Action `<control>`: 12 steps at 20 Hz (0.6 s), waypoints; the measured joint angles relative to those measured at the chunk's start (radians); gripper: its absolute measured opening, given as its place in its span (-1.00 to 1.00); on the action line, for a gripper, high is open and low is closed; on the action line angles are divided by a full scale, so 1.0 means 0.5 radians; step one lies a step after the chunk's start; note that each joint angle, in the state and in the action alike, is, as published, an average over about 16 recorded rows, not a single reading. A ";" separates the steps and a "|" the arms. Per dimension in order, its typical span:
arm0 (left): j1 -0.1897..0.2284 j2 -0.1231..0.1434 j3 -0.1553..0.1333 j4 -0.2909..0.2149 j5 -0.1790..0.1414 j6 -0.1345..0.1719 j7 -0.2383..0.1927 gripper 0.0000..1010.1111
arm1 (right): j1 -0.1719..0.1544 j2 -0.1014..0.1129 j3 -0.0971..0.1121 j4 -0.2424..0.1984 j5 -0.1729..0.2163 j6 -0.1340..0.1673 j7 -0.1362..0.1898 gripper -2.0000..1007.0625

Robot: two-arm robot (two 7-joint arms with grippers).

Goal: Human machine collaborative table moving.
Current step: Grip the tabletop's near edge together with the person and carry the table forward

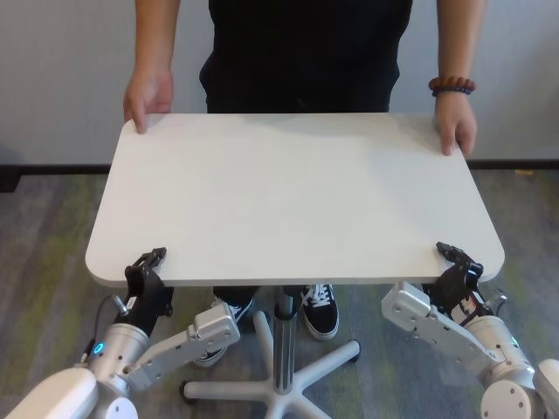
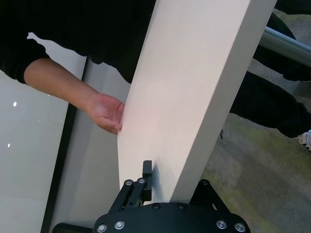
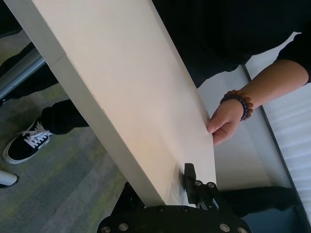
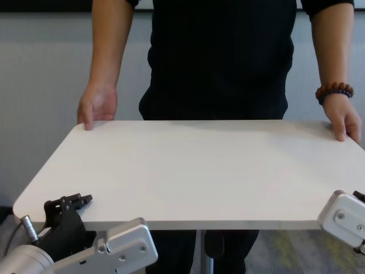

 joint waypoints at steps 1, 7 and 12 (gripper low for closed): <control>0.003 0.001 -0.001 -0.007 0.002 0.001 -0.002 -0.35 | -0.001 0.002 -0.001 -0.003 -0.003 0.002 -0.001 -0.29; 0.027 0.006 -0.011 -0.077 0.021 0.014 -0.015 -0.35 | -0.015 0.014 -0.003 -0.038 -0.024 0.016 -0.011 -0.29; 0.057 0.009 -0.022 -0.175 0.053 0.034 -0.029 -0.36 | -0.031 0.026 -0.004 -0.089 -0.046 0.028 -0.022 -0.30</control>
